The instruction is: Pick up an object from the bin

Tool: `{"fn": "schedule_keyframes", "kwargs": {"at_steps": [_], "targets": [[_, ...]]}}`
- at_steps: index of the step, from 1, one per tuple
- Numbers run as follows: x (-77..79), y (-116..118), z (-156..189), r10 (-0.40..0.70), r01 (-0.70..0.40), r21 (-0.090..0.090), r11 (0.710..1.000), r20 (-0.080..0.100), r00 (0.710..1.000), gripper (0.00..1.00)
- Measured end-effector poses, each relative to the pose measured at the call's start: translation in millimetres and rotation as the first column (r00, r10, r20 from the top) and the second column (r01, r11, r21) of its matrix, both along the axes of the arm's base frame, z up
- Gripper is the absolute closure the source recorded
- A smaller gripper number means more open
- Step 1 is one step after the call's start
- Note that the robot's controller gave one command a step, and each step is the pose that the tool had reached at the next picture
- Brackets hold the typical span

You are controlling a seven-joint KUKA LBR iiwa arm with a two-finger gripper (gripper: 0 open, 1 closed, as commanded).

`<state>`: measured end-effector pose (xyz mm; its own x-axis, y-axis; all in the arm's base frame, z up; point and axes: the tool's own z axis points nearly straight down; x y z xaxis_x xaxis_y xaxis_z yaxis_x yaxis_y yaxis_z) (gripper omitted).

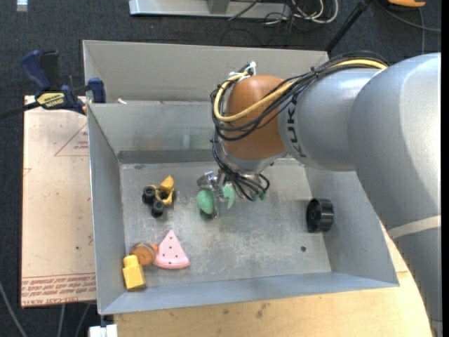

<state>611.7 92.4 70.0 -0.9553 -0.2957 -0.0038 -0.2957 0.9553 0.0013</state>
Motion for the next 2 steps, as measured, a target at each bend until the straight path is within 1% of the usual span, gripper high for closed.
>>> {"fn": "schedule_keyframes", "kwargs": {"at_steps": [2], "targets": [[0.0, 0.0, 0.0, 0.000, 0.000, 0.000, 1.000, 0.000, 1.000, 1.00]]}}
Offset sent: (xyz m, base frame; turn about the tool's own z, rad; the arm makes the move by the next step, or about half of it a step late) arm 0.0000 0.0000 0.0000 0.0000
